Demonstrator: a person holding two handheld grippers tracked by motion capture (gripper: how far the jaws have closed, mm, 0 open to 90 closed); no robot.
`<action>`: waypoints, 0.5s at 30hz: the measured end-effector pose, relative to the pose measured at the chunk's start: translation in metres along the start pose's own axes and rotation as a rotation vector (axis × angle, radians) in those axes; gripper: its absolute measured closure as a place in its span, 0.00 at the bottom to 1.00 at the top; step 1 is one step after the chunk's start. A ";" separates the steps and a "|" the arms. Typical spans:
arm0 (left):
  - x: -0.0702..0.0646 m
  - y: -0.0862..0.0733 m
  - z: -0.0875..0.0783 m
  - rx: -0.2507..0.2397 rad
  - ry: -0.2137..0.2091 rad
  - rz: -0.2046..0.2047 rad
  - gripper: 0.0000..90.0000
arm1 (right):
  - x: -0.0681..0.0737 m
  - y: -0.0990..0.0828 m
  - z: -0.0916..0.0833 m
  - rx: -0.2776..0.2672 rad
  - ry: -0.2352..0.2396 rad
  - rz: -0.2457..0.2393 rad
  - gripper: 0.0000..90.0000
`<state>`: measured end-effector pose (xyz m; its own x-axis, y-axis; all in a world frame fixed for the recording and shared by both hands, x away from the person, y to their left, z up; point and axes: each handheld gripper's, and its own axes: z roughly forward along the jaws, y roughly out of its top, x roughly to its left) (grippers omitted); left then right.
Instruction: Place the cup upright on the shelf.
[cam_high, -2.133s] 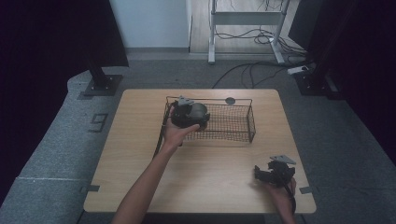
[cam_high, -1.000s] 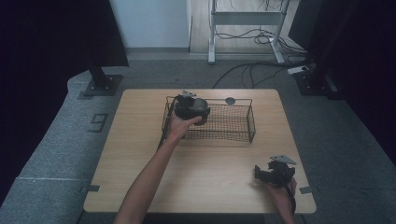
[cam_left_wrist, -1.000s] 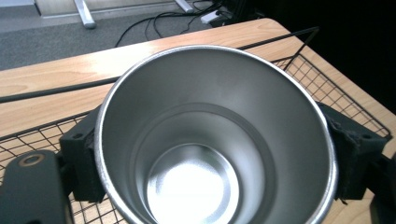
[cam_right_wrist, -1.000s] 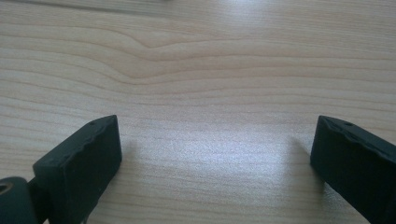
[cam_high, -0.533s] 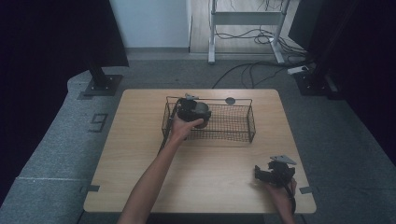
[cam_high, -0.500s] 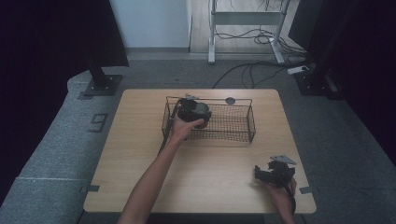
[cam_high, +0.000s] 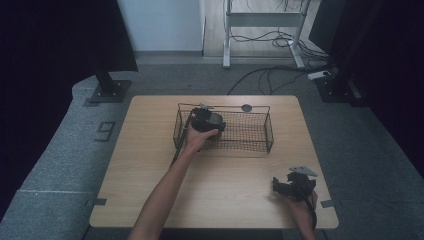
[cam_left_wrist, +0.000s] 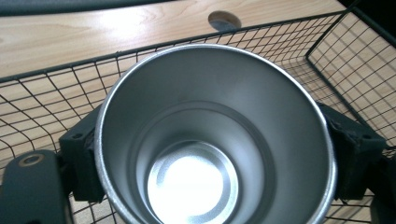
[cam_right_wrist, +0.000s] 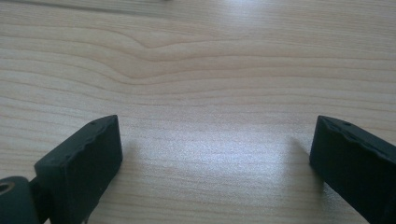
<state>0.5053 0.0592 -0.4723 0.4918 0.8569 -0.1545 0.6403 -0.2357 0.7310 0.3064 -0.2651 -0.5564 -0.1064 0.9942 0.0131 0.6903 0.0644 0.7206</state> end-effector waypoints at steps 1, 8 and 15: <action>0.001 0.000 0.001 0.002 0.007 -0.006 0.16 | 0.000 0.000 0.000 0.000 0.000 0.000 0.03; 0.004 -0.006 0.007 0.028 0.024 -0.014 0.16 | 0.000 0.000 0.000 -0.001 0.001 0.001 0.03; 0.004 -0.009 0.014 0.069 0.024 -0.020 0.15 | 0.000 0.000 0.000 -0.003 0.002 -0.003 0.03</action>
<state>0.5099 0.0580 -0.4891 0.4647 0.8724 -0.1515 0.6894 -0.2490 0.6803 0.3063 -0.2653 -0.5564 -0.1098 0.9939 0.0120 0.6882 0.0673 0.7224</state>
